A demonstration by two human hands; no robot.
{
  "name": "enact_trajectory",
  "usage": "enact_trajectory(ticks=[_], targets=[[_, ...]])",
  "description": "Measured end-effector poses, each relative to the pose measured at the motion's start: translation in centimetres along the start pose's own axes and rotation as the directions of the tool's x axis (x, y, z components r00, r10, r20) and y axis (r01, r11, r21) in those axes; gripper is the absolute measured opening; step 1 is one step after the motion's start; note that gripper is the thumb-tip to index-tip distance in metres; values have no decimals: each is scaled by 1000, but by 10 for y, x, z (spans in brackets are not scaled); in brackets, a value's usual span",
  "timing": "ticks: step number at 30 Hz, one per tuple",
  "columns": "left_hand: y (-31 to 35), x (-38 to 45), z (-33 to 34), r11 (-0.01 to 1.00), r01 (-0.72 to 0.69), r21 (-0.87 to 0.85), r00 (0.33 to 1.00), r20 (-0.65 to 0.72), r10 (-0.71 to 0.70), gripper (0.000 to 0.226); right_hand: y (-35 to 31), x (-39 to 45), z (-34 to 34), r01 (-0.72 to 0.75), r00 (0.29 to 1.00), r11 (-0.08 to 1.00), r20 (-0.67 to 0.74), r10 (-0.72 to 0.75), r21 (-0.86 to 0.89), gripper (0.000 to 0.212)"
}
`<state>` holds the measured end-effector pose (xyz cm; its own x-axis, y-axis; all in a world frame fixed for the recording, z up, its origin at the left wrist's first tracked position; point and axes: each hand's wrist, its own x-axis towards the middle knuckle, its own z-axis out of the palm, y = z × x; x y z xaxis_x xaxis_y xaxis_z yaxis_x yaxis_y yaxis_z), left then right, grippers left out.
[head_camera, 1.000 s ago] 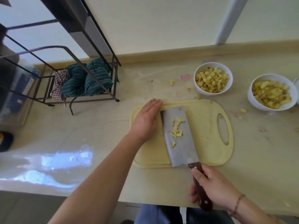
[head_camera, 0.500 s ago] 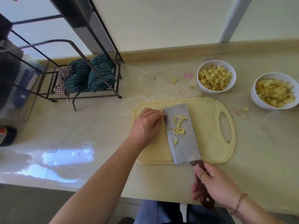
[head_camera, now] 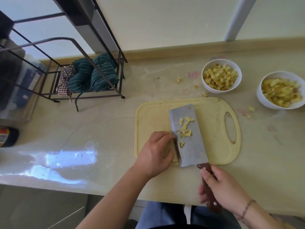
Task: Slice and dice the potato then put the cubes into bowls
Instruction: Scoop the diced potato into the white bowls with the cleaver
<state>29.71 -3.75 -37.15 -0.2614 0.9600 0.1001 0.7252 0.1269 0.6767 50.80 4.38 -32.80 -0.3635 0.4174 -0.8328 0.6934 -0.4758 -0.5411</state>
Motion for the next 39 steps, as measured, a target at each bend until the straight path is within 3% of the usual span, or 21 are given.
enact_trajectory(ticks=[4, 12, 19, 21, 25, 29, 34, 37, 39], targets=[[2, -10, -6, 999, -34, -7, 991, 130, 35, 52, 2, 1, -4, 2, 1000, 1000, 0, -2, -11, 17], [7, -14, 3, 966, -197, 164, 965, 207, 162, 20, 3, 4, -4, -10, 1000, 1000, 3, 10, 5, 17], [5, -5, -11, 937, -292, 190, 915, 340, 216, 5, 3, 4, -5, -5, 1000, 1000, 15, 5, -12, 18], [4, -1, -13, 937, -279, 210, 919, 340, 197, 15, 2, 4, -6, -2, 1000, 1000, 24, 2, -10, 18], [2, 5, -12, 938, -290, 189, 928, 294, 228, 9, 1, 4, -6, 8, 999, 1000, 41, -7, -15, 18], [8, 16, -3, 988, -154, 4, 980, 126, 153, 16, 3, 6, -8, 4, 998, 1000, 65, -6, 30, 16], [11, 20, 18, 965, -247, -89, 967, 42, 251, 16, 7, 9, -11, 2, 996, 997, 93, -9, 76, 17], [16, 21, 16, 925, -372, -73, 928, -34, 371, 27, 10, 9, -16, -10, 992, 992, 127, -6, 127, 19], [16, 18, 12, 923, -380, -59, 922, -109, 372, 32, 11, 9, -21, -24, 988, 988, 153, 0, 153, 24]])
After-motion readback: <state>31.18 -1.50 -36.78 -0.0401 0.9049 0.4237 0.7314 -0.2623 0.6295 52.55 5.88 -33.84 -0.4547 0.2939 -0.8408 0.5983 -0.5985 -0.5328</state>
